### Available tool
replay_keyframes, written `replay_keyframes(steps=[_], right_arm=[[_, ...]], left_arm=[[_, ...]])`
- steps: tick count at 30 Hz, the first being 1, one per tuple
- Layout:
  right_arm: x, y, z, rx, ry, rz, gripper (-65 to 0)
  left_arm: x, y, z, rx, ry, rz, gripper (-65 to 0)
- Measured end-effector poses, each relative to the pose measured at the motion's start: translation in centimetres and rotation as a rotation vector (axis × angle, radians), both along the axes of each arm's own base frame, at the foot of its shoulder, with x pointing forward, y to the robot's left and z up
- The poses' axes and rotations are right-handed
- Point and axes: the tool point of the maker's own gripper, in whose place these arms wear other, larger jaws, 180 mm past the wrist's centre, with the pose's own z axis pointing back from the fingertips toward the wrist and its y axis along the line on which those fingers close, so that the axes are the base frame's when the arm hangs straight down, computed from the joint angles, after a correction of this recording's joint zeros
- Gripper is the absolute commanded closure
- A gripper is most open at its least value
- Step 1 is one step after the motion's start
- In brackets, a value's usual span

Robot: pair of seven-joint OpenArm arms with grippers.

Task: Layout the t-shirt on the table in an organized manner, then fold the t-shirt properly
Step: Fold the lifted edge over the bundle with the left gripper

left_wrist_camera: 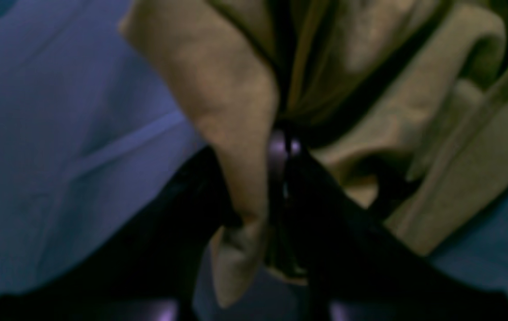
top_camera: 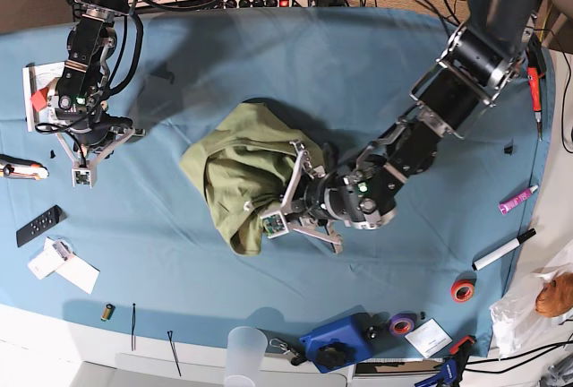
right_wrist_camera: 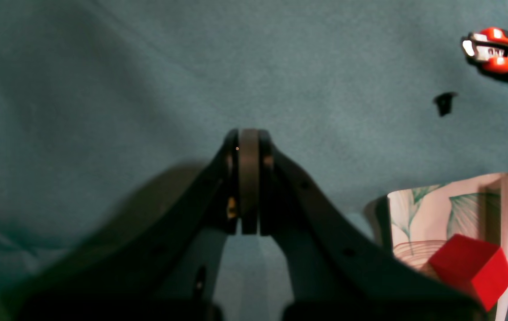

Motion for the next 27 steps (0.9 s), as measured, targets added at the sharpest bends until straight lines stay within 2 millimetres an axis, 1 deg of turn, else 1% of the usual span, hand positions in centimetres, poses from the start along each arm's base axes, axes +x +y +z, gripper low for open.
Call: replay_keyframes(steps=[2,4,8,11,14,16,18,22,23,25,26,27], right_arm=[[0.0,0.0,0.0,0.000,0.000,0.000,0.0],[0.0,0.0,0.0,0.000,0.000,0.000,0.0],[0.0,0.1,0.0,0.002,0.000,0.000,0.0],[0.0,0.1,-0.1,0.004,0.000,0.000,0.0],[0.0,0.2,-0.1,0.008,-0.001,0.001,0.0],[0.1,0.4,-0.1,0.021,-0.006,0.002,0.0],[0.1,0.5,-0.1,0.025,-0.008,0.004,0.0],[0.1,0.5,-0.1,0.031,-0.007,0.004,0.0],[0.1,0.5,-0.1,0.031,-0.007,0.004,0.0],[0.1,0.5,-0.1,0.031,-0.007,0.004,0.0],[0.1,0.5,-0.1,0.031,-0.007,0.004,0.0],[0.1,0.5,-0.1,0.031,-0.007,0.004,0.0]], left_arm=[[0.6,-0.2,-0.7,0.026,-0.037,0.001,0.0],[1.4,-0.6,-0.9,0.038,-0.079,0.022,0.0],[2.4,-1.9,-0.4,0.029,-0.134,0.058,0.0],[3.0,-3.0,0.6,0.020,-0.175,0.051,0.0],[3.1,-4.4,1.7,-0.006,-0.193,0.030,0.0],[3.1,-5.3,2.1,-0.019,-0.192,0.023,0.0],[3.0,-5.7,1.9,-0.022,-0.181,0.023,0.0],[3.0,-5.8,1.3,-0.011,-0.167,0.026,0.0],[3.0,-5.9,1.3,-0.012,-0.167,0.026,-1.2],[3.1,-5.9,1.5,-0.017,-0.171,0.025,-13.7],[3.3,-6.0,1.8,-0.029,-0.179,0.028,-19.0],[3.7,-6.2,2.4,-0.057,-0.199,0.050,-23.0]])
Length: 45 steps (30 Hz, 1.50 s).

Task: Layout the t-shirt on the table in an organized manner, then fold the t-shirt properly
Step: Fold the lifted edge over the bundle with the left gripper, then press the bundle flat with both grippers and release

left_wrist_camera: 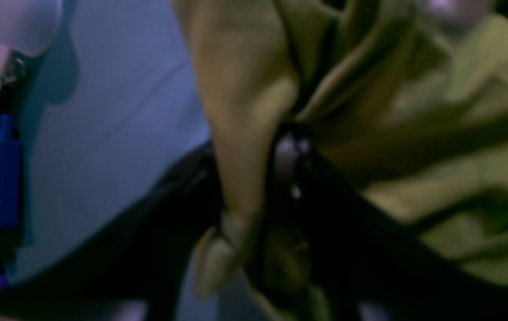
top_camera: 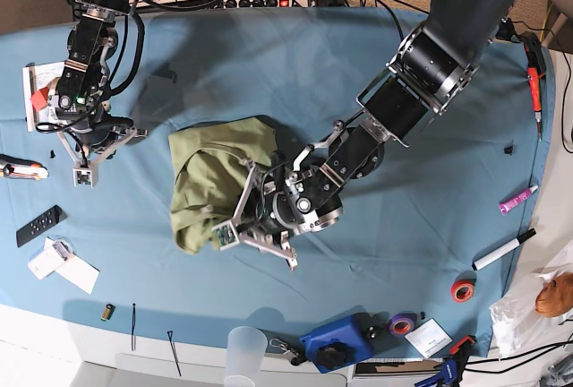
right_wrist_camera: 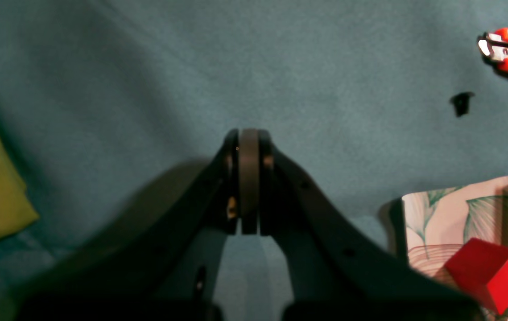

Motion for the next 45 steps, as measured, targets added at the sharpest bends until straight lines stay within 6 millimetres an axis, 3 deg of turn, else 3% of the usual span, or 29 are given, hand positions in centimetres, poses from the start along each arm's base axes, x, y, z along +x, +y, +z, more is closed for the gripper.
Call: replay_keyframes(steps=[6,11,14,17,19,21,24,27,31,34,38,40,42,45], right_arm=[[0.0,0.0,0.0,0.000,0.000,0.000,0.0],[0.0,0.0,0.0,0.000,0.000,0.000,0.0],[0.0,0.0,0.0,-0.001,-0.001,0.001,0.0],[0.5,-0.1,0.6,-0.016,-0.020,0.022,0.0],[1.2,-0.8,1.9,-0.045,-0.048,0.025,0.0],[2.6,-1.1,4.5,-0.060,-0.117,0.033,0.0],[5.1,1.7,7.8,0.035,-0.244,0.152,0.0],[6.3,6.0,9.3,0.168,-0.316,0.321,0.0],[6.8,8.9,10.3,0.242,-0.372,0.421,0.0],[7.4,10.0,9.6,0.300,-0.392,0.423,0.0],[7.7,13.0,5.0,0.368,-0.258,0.512,0.0],[8.0,14.5,3.2,0.399,-0.207,0.541,0.0],[8.8,15.6,2.6,0.424,-0.210,0.557,0.0],[10.2,15.6,1.7,0.379,-0.182,0.557,0.0]], left_arm=[[4.4,1.0,4.7,-0.104,-0.136,0.203,-25.6],[5.7,3.5,5.2,-0.075,-0.122,0.380,-24.3],[5.9,5.0,5.4,-0.050,-0.093,0.488,-15.3],[5.7,6.4,5.8,0.023,-0.102,0.543,-1.4],[5.6,7.8,6.5,0.065,-0.122,0.617,0.0],[5.3,9.2,7.6,0.107,-0.140,0.686,0.0],[4.2,10.5,8.5,0.177,-0.123,0.746,0.0],[3.9,11.2,9.6,0.195,-0.191,0.772,0.0],[2.4,12.2,6.6,0.224,-0.114,0.802,0.0],[1.3,13.4,4.2,0.231,-0.043,0.837,0.0],[0.2,15.2,2.3,0.235,0.028,0.880,0.0],[-0.3,16.0,2.0,0.218,0.046,0.902,0.0],[-0.8,17.0,2.1,0.200,0.048,0.923,0.0],[-1.3,18.9,2.7,0.171,0.031,0.953,0.0]])
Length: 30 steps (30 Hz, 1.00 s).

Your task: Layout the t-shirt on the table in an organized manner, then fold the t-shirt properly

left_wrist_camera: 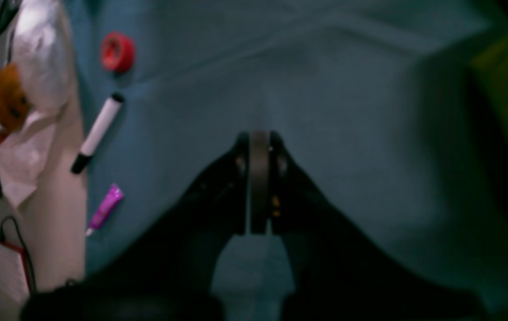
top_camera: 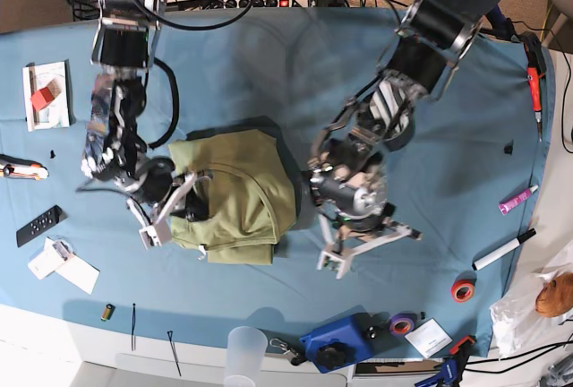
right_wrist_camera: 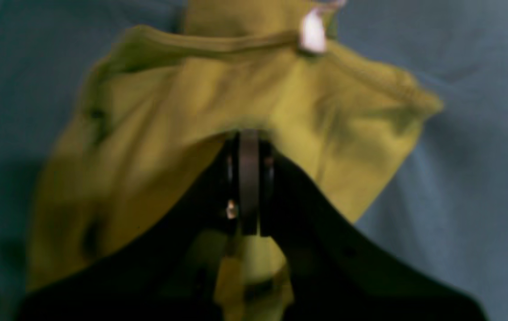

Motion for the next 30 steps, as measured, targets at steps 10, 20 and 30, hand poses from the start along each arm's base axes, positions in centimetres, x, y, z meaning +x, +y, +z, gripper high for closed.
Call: replay_keyframes(steps=[10,20,30], right_arm=[[1.8,2.0,-3.0,0.068,0.078,-0.012,0.0],[1.0,1.0,5.5,-0.010,-0.051,0.004,0.0],[-4.1,-4.1,6.4,-0.089,-0.062,-0.151,0.0]], left_arm=[[-3.8,3.5,-1.5,0.017,0.001,0.018,0.0],[-8.1,6.7,-1.3,0.051,-0.032,0.086,0.0],[-10.2,13.0,-2.8,-0.070,0.042,0.202,0.0]])
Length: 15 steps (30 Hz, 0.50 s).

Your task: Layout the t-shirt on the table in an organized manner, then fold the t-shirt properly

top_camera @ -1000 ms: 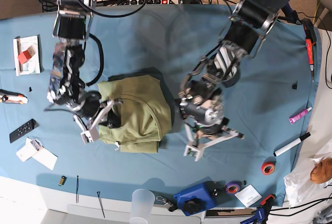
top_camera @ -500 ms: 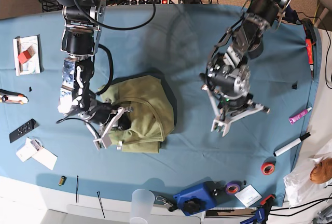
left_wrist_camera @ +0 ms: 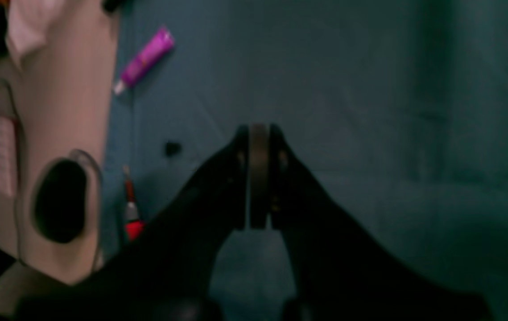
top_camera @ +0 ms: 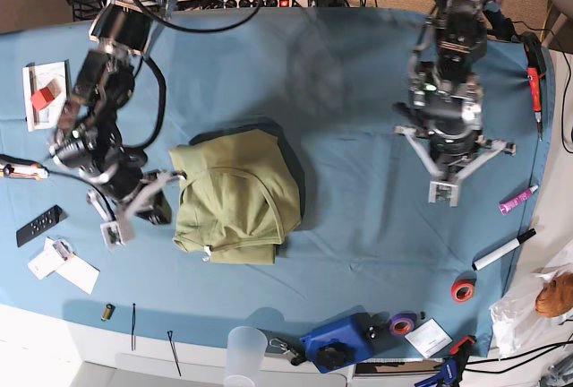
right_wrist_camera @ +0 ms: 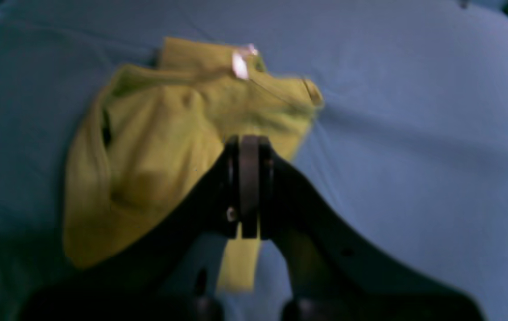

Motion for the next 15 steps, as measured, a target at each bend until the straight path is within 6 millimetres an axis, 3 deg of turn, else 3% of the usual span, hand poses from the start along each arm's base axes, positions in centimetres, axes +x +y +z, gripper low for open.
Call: replay_keyframes(steps=[4,7,11,15], right_arm=[[-2.9,-1.4,-0.8,-0.037,0.048,-0.050,0.0],[-5.1,-1.6,-1.0,-0.074,0.068,-0.057,0.0],[-8.3,-1.0,-1.4,-0.109,0.097,-0.034,0.0],[-11.3,-0.6,-2.0,-0.144,0.138,-0.017,0.0]], left_arm=[[-1.4,3.1,-0.7,-0.018,0.033,0.066,0.0],[-2.8,4.4,-1.5,-0.022,0.067,0.088,0.0],[-5.1,4.2,-2.1,-0.042,0.107,0.066,0.0],[-7.2,3.4,-1.3,-0.042,0.100,0.038,0.0]])
